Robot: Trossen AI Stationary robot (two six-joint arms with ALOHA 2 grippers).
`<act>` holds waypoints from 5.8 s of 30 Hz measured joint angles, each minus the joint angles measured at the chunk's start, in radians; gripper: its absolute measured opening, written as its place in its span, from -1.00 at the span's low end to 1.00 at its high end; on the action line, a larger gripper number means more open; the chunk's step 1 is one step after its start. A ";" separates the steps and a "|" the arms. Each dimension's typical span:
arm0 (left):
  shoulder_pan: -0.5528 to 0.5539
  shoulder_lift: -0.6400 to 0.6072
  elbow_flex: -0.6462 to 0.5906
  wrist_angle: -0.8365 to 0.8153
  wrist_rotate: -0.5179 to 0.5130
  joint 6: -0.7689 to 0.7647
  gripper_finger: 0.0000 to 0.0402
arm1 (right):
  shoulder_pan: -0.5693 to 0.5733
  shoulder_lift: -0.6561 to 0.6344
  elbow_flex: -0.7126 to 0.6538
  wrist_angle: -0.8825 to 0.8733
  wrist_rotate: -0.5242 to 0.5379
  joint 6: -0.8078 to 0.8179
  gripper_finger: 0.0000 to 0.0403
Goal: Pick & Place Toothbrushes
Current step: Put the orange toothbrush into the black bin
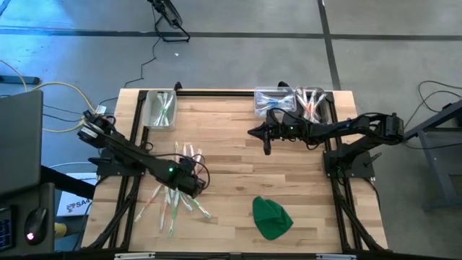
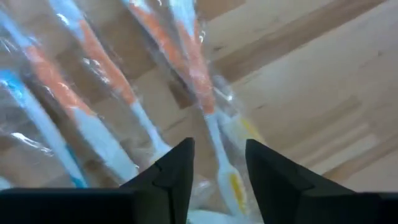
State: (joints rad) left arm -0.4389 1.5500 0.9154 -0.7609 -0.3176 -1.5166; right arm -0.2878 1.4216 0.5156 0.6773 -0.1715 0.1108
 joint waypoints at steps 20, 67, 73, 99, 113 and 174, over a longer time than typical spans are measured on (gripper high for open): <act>0.000 0.060 0.000 0.027 0.076 -0.008 -0.27 | 0.000 0.000 0.000 -0.043 0.021 0.019 -0.99; 0.001 -0.294 0.187 -0.209 -0.508 0.481 -1.00 | 0.000 0.000 0.000 -0.029 0.016 0.016 -0.99; 0.030 -0.357 0.188 -0.087 -0.531 0.659 -1.00 | 0.000 0.000 0.000 0.113 -0.054 0.016 -0.99; 0.216 -0.347 0.187 0.442 -0.341 1.209 -1.00 | 0.073 0.089 0.158 0.429 -0.153 0.155 0.16; 0.216 -0.323 0.187 0.451 -0.324 1.225 -1.00 | 0.124 0.252 0.365 0.446 -0.195 0.147 0.16; 0.216 -0.513 0.216 -0.087 -0.364 0.902 -0.36 | 0.155 -0.066 0.364 -0.422 0.410 -0.224 -0.98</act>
State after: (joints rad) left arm -0.2226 1.0369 1.1310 -0.8481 -0.6812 -0.6149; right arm -0.1332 1.3551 0.8799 0.2554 0.2382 -0.1128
